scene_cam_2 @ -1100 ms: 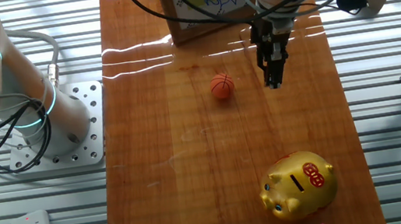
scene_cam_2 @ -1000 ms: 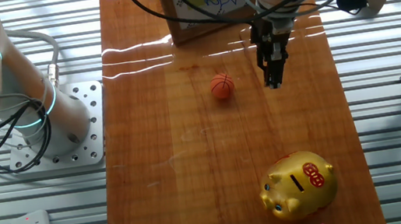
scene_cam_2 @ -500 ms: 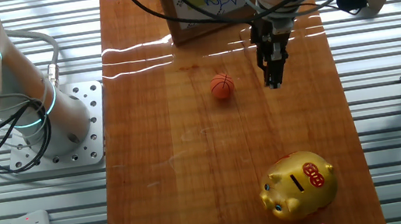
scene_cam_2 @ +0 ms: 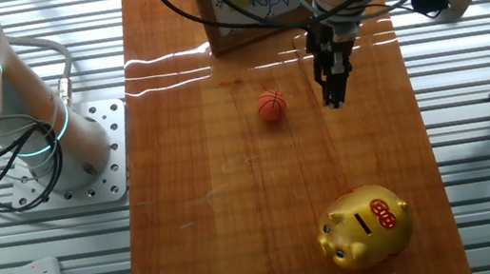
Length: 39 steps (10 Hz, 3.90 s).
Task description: Grab a basketball, release it and shoot it into the basket
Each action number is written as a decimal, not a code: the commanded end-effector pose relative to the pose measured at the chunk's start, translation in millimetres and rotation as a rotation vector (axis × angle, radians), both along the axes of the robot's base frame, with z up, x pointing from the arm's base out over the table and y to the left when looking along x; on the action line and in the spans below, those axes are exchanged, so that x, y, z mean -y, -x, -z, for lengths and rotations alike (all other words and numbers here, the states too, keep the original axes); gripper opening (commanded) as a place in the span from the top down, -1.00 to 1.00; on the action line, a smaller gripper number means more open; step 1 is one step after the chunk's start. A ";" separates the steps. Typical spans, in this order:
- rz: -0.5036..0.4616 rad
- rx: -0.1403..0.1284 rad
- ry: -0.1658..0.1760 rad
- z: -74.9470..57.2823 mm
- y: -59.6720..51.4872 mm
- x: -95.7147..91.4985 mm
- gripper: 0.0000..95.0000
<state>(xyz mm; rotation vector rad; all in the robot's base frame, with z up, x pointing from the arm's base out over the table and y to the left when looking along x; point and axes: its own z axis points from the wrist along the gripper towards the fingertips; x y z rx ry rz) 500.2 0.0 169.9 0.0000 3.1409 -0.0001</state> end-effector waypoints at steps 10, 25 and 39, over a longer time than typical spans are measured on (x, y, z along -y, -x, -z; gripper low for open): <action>-0.109 0.068 0.004 -2.7 0.9 -0.8 1.00; -0.031 0.066 0.024 -7.9 2.1 -2.2 1.00; 0.030 0.076 0.006 2.5 46.6 -36.3 1.00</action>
